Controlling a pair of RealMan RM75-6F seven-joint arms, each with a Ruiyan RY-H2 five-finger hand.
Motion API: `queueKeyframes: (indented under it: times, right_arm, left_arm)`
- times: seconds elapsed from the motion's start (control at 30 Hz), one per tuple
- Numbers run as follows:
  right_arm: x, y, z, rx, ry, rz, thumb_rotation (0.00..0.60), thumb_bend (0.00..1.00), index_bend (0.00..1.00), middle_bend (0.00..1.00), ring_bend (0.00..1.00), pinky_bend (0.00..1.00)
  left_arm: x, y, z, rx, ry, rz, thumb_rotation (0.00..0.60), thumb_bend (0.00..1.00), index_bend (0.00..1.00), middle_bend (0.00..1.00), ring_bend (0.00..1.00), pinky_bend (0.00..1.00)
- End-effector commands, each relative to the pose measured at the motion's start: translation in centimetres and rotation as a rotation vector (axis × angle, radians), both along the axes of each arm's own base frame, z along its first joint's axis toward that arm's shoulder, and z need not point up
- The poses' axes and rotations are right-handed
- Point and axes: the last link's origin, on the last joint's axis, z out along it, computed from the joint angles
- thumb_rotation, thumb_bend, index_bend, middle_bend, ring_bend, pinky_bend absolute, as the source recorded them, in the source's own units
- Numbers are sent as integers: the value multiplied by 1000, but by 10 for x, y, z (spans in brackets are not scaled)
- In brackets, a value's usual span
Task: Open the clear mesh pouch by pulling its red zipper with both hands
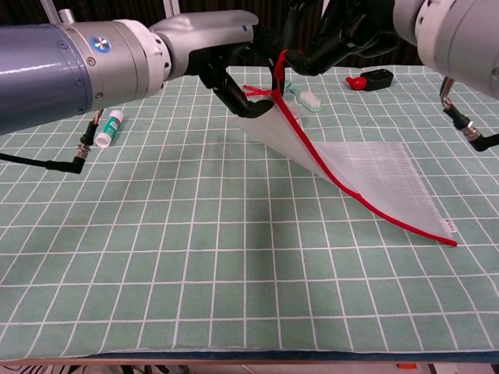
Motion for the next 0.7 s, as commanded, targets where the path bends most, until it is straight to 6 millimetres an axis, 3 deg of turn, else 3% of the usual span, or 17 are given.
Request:
queueKeyframes:
  times: [0.03,0.7]
  right_arm:
    - [0,0,0,0,-1,0,600,612,692,1000,1000,1000]
    - [-19,7,9,-10,-24,-45,600,612,692,1000,1000,1000]
  left_arm:
    - [1,0,-1,-1,-2,-1,600,436,523,0,0,0]
    - [8,0,3,30,-84,13,600,456,553,9,0,0]
